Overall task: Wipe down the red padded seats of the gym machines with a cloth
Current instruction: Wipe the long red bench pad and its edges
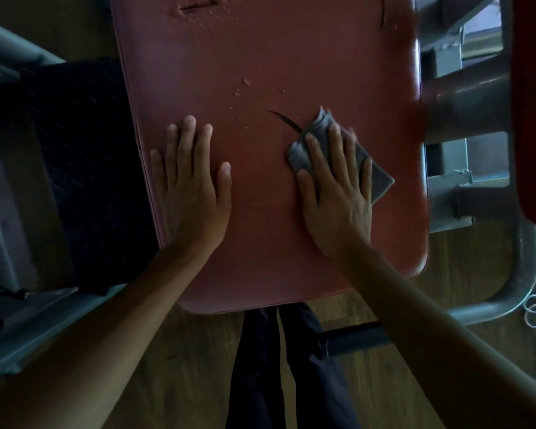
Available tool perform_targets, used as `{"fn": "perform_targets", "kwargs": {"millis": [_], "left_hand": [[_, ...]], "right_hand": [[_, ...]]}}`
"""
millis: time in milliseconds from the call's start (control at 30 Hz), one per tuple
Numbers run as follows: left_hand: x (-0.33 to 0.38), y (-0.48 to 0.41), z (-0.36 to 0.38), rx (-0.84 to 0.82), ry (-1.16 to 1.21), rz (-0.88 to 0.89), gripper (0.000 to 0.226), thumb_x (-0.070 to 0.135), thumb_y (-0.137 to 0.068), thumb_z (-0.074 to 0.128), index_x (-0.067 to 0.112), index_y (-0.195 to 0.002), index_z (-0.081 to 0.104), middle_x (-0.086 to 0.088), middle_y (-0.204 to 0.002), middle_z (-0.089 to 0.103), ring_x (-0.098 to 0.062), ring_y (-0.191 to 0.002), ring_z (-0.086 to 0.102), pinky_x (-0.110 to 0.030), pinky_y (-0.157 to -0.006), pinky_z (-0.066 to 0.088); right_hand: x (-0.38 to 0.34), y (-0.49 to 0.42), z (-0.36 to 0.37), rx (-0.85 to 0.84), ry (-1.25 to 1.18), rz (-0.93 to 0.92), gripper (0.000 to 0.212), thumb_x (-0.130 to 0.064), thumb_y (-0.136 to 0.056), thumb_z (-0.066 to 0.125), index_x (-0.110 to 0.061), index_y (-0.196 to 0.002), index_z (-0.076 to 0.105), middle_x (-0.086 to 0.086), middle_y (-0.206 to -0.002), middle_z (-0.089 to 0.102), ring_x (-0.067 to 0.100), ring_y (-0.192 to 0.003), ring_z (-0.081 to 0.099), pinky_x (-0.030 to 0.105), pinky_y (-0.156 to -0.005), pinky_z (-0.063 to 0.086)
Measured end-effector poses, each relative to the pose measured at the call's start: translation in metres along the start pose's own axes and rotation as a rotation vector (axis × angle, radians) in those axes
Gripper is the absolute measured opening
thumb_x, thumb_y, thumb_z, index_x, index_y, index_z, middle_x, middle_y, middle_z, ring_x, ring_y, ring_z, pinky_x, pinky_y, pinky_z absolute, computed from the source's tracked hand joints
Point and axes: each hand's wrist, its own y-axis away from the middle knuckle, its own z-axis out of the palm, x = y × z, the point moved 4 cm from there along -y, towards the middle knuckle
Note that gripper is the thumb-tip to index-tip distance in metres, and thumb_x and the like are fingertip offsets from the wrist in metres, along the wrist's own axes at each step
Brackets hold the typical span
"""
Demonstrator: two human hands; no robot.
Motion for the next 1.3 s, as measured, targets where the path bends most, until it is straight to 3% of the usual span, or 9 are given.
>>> {"fn": "perform_targets", "kwargs": {"millis": [100,233,400,567,700,867,1000,1167,1300], "left_hand": [[-0.006,-0.003,-0.004,-0.014,-0.027,0.031,0.057,0.038,-0.107,0.036,0.014,-0.157,0.024,-0.007,-0.166,0.016,-0.025,-0.155,0.008,-0.048,-0.125,0.003],[-0.012,-0.012,-0.004,-0.007,-0.062,0.015,0.06,0.043,-0.107,0.032,0.013,-0.158,0.022,-0.008,-0.166,0.016,-0.026,-0.155,0.008,-0.05,-0.125,0.007],[-0.011,-0.01,-0.001,0.004,-0.126,0.009,0.06,0.043,-0.108,0.029,0.012,-0.158,0.019,-0.008,-0.167,0.014,-0.026,-0.155,0.008,-0.051,-0.125,0.009],[-0.011,-0.01,-0.001,0.004,-0.132,0.013,0.06,0.042,-0.108,0.03,0.011,-0.158,0.021,-0.009,-0.166,0.016,-0.026,-0.155,0.009,-0.053,-0.124,0.012],[-0.01,-0.01,-0.001,0.011,-0.147,0.022,0.059,0.042,-0.108,0.031,0.011,-0.158,0.021,-0.009,-0.166,0.017,-0.027,-0.155,0.01,-0.053,-0.124,0.012],[-0.011,-0.011,-0.001,-0.003,-0.146,0.01,0.06,0.042,-0.108,0.03,0.012,-0.158,0.02,-0.008,-0.167,0.015,-0.026,-0.155,0.008,-0.052,-0.124,0.011],[-0.01,-0.011,-0.001,0.007,-0.164,0.015,0.059,0.042,-0.108,0.03,0.012,-0.158,0.021,-0.008,-0.166,0.016,-0.026,-0.155,0.009,-0.052,-0.124,0.011],[-0.01,-0.011,-0.001,0.002,-0.149,0.009,0.059,0.042,-0.108,0.031,0.012,-0.158,0.021,-0.008,-0.166,0.016,-0.026,-0.155,0.009,-0.051,-0.124,0.01],[-0.01,-0.011,-0.001,0.006,-0.163,0.009,0.059,0.042,-0.108,0.03,0.012,-0.158,0.02,-0.008,-0.167,0.016,-0.026,-0.155,0.009,-0.051,-0.125,0.009]], "right_hand": [[-0.009,0.001,0.002,-0.004,-0.052,0.037,0.053,-0.044,-0.106,0.028,-0.033,-0.157,0.017,-0.002,-0.167,0.001,0.018,-0.153,-0.008,0.047,-0.124,-0.004],[0.0,0.018,0.002,-0.05,0.033,-0.075,0.053,-0.045,-0.106,0.028,-0.033,-0.157,0.021,-0.002,-0.167,0.004,0.019,-0.154,-0.005,0.049,-0.124,-0.001],[-0.009,-0.011,-0.001,-0.025,-0.008,0.044,0.054,-0.046,-0.106,0.026,-0.034,-0.158,0.013,-0.002,-0.167,-0.002,0.018,-0.153,-0.01,0.047,-0.123,-0.006],[-0.003,0.011,0.0,-0.053,0.044,-0.084,0.053,-0.046,-0.105,0.028,-0.034,-0.157,0.02,-0.001,-0.167,0.005,0.02,-0.153,-0.004,0.049,-0.124,0.001],[-0.012,-0.025,-0.002,0.002,-0.009,0.047,0.053,-0.045,-0.106,0.028,-0.035,-0.157,0.018,-0.001,-0.167,0.003,0.02,-0.153,-0.005,0.049,-0.124,-0.002],[-0.007,0.007,0.0,-0.042,0.053,-0.116,0.052,-0.045,-0.105,0.03,-0.034,-0.156,0.024,-0.001,-0.166,0.008,0.021,-0.154,-0.001,0.048,-0.124,0.001],[-0.01,-0.029,-0.005,-0.008,-0.01,0.02,0.053,-0.045,-0.105,0.03,-0.035,-0.156,0.021,-0.001,-0.167,0.004,0.021,-0.153,-0.005,0.049,-0.124,-0.002],[-0.006,0.002,-0.001,-0.055,0.044,-0.113,0.051,-0.044,-0.106,0.031,-0.036,-0.155,0.022,-0.002,-0.167,0.006,0.021,-0.154,-0.003,0.048,-0.124,0.0],[-0.012,-0.035,-0.006,0.002,-0.011,0.002,0.051,-0.043,-0.106,0.03,-0.035,-0.156,0.022,0.0,-0.167,0.005,0.022,-0.154,-0.004,0.048,-0.124,-0.003]]}}
